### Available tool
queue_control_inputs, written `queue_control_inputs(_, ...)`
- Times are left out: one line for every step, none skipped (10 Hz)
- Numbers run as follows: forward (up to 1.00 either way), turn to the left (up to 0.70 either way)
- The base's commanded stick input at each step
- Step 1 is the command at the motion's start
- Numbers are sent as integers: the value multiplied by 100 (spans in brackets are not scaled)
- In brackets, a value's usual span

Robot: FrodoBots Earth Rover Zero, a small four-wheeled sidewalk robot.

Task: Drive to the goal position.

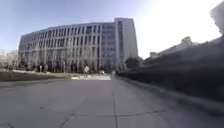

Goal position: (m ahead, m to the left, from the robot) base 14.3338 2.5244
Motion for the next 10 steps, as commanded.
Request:
queue_control_inputs(100, 4)
queue_control_inputs(100, 29)
queue_control_inputs(100, 44)
queue_control_inputs(100, 44)
queue_control_inputs(100, 44)
queue_control_inputs(100, 44)
queue_control_inputs(100, 44)
queue_control_inputs(100, 44)
queue_control_inputs(100, 42)
queue_control_inputs(100, 34)
